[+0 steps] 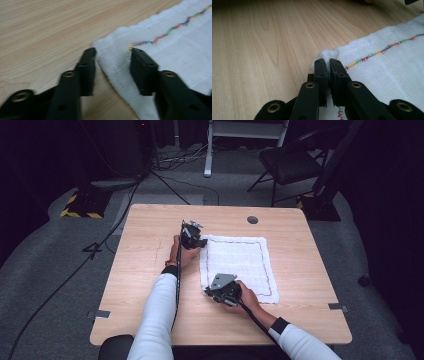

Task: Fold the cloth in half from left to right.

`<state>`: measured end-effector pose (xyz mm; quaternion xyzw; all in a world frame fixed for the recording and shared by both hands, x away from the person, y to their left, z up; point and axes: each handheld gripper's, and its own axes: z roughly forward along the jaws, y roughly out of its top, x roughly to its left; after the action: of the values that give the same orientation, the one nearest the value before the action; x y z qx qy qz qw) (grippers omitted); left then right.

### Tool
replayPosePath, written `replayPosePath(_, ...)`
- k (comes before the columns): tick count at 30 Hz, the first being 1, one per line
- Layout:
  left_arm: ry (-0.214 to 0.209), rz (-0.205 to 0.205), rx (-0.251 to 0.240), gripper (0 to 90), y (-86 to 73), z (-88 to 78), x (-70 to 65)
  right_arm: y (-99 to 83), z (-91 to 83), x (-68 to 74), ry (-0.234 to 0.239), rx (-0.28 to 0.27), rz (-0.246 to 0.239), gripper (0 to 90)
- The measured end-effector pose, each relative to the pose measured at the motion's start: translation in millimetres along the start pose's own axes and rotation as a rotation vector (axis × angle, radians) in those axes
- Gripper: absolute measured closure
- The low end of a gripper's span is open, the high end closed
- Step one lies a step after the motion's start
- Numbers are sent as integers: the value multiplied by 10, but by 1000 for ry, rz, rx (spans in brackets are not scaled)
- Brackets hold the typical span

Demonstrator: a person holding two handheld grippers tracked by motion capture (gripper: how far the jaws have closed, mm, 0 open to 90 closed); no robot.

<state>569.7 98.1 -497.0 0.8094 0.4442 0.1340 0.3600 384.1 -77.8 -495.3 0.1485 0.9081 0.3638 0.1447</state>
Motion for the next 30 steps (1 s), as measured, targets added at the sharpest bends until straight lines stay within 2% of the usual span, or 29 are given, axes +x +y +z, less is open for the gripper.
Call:
replayPosePath(3,-29,4,6,786,-23,-33,38,11,2,10,-3,5,-4,854)
replayPosePath(7,-34,31,8,845,-59,-84,32,27,-1,34,4,6,-16,856)
replayPosePath(11,-31,35,4,852,-107,-175,87,69,14,99,11,7,-44,858)
replayPosePath(19,-22,30,8,853,-249,-335,231,160,82,223,37,-12,-68,859)
replayPosePath(23,-19,60,20,857,-296,-428,281,195,118,290,45,-15,-87,859)
replayPosePath(30,-8,51,-17,860,-280,-630,341,303,31,312,35,-48,-95,860)
